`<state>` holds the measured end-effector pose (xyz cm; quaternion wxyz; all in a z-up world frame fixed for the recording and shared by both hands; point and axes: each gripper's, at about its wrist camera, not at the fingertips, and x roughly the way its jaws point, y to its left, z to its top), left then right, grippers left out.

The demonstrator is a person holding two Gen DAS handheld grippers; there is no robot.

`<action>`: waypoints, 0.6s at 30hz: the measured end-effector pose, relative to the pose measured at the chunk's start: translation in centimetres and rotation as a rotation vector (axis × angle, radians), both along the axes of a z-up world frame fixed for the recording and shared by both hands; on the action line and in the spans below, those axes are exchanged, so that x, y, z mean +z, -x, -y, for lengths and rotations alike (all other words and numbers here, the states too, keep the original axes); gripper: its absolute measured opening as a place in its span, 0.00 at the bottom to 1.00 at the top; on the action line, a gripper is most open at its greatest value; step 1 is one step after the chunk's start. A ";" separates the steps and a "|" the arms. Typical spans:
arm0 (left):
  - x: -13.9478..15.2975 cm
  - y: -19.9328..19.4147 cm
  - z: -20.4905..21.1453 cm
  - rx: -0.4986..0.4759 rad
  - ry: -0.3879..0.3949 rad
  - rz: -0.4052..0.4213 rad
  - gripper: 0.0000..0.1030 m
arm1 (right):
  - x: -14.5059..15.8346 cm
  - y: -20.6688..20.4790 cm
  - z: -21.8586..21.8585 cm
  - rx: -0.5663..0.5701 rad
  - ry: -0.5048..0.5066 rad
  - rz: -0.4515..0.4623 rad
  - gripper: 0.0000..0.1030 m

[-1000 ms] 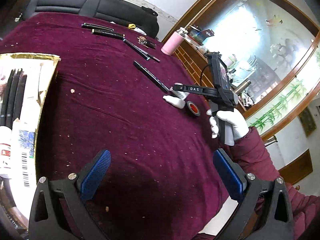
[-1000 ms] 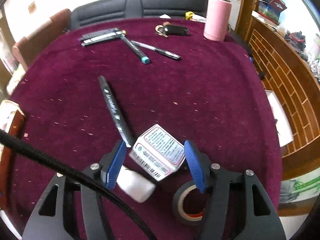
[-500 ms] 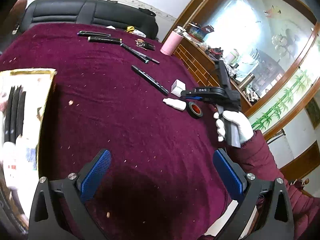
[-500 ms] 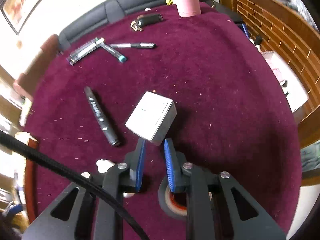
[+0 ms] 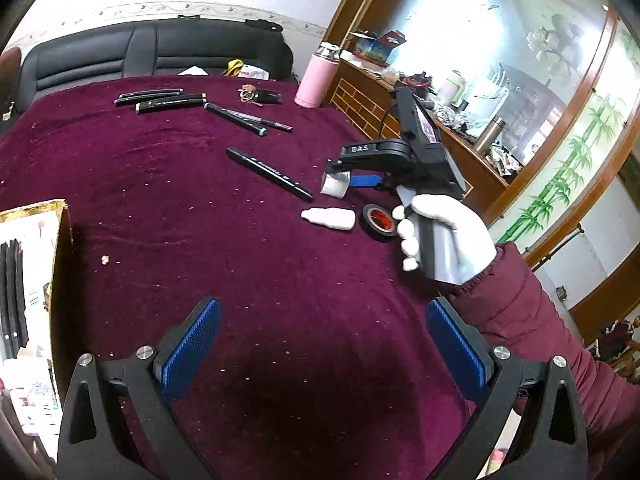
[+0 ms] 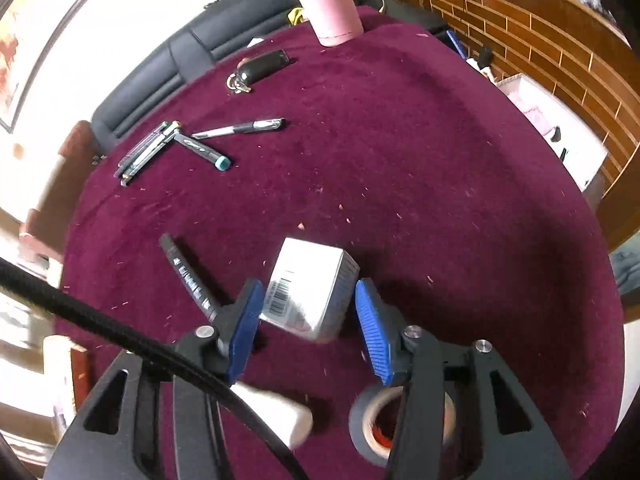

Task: Organize objects
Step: 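Move the left gripper toward the white dropper bottle on the table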

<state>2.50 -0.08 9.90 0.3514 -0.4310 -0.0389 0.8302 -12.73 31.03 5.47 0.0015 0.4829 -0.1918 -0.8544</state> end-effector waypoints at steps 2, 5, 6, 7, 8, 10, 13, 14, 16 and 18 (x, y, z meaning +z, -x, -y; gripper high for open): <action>-0.2 0.2 0.0 -0.004 0.008 0.002 0.97 | 0.2 -0.2 0.2 0.003 -0.012 -0.016 0.45; -0.4 0.4 -0.5 -0.035 0.035 -0.014 0.97 | 0.5 -1.3 -0.6 0.037 0.045 -0.038 0.30; -0.5 0.6 -0.7 -0.049 0.041 -0.015 0.97 | 0.5 -1.8 -1.2 0.040 0.078 -0.046 0.24; -0.6 0.8 -1.1 -0.064 0.047 -0.018 0.96 | 0.6 -2.5 -1.9 0.039 0.114 -0.058 0.20; -0.5 1.0 -1.7 -0.078 0.057 -0.029 0.96 | 0.7 -3.3 -2.6 0.035 0.143 -0.076 0.20; -0.3 1.3 -3.4 -0.120 0.100 -0.078 0.96 | 0.7 -5.1 -3.9 0.028 0.182 -0.113 0.20; -0.3 2.8 -6.9 -0.198 0.179 -0.148 0.96 | 0.4 -5.6 -4.8 0.026 0.203 -0.160 0.21; -0.4 3.3 -7.9 -0.219 0.193 -0.159 0.96 | 0.4 -5.5 -5.4 0.002 0.212 -0.174 0.23; -0.8 4.5 -10.7 -0.287 0.243 -0.203 0.96 | -0.2 -5.6 -7.1 -0.055 0.273 -0.192 0.40; -1.8 5.4 -13.5 -0.371 0.316 -0.247 0.96 | -0.9 -5.6 -8.2 -0.086 0.324 -0.203 0.43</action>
